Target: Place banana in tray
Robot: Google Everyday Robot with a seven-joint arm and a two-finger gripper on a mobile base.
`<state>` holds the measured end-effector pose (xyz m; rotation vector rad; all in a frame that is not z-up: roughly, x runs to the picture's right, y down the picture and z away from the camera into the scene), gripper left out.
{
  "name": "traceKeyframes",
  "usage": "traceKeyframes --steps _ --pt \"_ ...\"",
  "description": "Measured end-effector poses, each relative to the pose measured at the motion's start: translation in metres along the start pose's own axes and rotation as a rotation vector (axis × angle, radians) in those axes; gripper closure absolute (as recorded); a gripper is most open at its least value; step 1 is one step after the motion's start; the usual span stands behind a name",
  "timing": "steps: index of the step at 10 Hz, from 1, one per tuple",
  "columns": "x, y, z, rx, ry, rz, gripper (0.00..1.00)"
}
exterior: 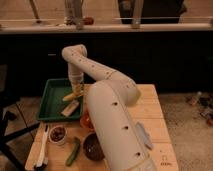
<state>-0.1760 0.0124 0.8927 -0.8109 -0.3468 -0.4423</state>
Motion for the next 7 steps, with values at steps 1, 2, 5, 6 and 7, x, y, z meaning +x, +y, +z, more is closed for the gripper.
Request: traceKeyframes --steps 1,2,5,6,7 --pt "-0.0006 0.0009 -0.0001 -0.002 0.002 0.000 0.75" --pt "-0.0008 0.0019 -0.0004 -0.003 0.005 0.001 0.73" --pt "-0.0021 0.0053 -0.0013 -0.007 0.014 0.003 0.67" --pt "-0.0027 0.0061 -0.0014 -0.008 0.016 0.003 0.59" --pt "-0.0030 0.0071 -0.0016 -0.009 0.018 0.003 0.49"
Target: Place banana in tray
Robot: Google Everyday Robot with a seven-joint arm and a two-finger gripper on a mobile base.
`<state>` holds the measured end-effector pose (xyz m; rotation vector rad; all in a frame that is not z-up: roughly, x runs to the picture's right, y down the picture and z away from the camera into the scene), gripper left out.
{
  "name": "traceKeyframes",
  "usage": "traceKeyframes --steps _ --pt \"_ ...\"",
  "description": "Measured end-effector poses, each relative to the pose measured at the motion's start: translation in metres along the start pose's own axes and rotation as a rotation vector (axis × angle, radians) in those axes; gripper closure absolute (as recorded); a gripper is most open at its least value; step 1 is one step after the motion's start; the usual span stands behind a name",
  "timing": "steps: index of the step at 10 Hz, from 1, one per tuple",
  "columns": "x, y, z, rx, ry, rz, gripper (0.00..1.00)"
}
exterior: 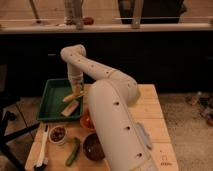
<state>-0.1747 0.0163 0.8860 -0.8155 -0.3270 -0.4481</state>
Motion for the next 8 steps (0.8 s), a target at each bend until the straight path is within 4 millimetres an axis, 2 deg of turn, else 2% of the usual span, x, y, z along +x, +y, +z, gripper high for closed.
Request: traceKeyframes --steps 3,8 --pt "-0.0010 0.0046 -0.0008 -0.005 0.007 0.001 0.21" --pt "-0.0034 0.0092 -0.0015 -0.007 0.016 0.001 0.20"
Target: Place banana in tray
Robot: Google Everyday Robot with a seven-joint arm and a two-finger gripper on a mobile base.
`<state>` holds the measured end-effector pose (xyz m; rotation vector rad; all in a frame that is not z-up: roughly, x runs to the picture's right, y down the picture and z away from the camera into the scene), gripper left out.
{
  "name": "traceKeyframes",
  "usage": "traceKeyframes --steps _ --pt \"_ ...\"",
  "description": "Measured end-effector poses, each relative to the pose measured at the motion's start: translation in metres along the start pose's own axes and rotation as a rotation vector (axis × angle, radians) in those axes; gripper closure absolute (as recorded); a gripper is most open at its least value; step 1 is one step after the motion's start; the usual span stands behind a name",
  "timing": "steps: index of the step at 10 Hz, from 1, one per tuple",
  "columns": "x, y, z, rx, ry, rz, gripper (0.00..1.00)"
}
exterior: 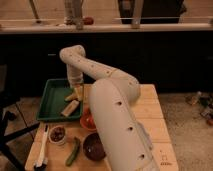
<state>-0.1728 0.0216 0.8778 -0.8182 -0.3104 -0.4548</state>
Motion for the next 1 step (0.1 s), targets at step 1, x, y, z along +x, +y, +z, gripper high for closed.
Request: traceKeyframes --steps 1 --pt "-0.0004 0.0011 0.0001 -0.001 0.001 0.000 0.20"
